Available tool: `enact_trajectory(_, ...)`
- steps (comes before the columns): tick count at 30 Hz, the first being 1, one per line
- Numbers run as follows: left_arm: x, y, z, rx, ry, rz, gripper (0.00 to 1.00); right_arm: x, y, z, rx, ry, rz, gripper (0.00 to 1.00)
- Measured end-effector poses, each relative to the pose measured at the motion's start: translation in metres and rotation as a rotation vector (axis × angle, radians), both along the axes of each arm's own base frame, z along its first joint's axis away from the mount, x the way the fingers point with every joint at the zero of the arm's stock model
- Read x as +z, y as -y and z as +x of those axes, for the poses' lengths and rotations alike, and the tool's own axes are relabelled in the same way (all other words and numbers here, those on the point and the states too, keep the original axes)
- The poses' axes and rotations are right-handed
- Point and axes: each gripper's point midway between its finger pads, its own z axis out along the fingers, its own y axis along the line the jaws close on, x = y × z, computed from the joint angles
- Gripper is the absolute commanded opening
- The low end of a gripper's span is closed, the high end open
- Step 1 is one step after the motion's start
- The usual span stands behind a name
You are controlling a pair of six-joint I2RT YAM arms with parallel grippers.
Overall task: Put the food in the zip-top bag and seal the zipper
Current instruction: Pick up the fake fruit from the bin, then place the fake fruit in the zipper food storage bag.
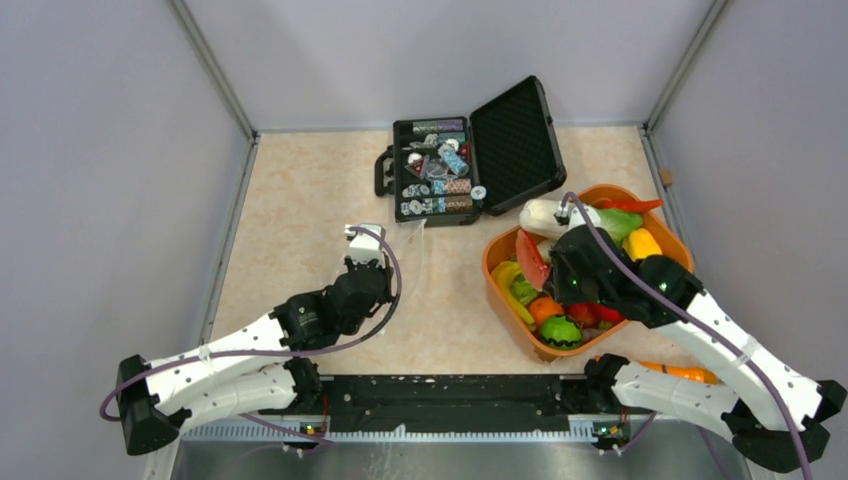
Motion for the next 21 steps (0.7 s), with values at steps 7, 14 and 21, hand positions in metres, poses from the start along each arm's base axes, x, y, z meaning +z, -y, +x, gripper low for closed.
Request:
enact_trajectory(7,-0.004,0.001,0.001,-0.002,-0.006,0.017,0.00,0.002,-0.005,-0.007,0.064,-0.009,0.022,0.00)
enact_trajectory(14,-0.005,0.001,0.001,-0.002,-0.009,0.024,0.00,0.010,-0.036,-0.013,0.204,0.006,0.159,0.00)
enact_trajectory(21,-0.006,0.001,0.001,-0.001,-0.009,0.026,0.00,0.025,-0.094,-0.016,0.342,0.032,0.443,0.00)
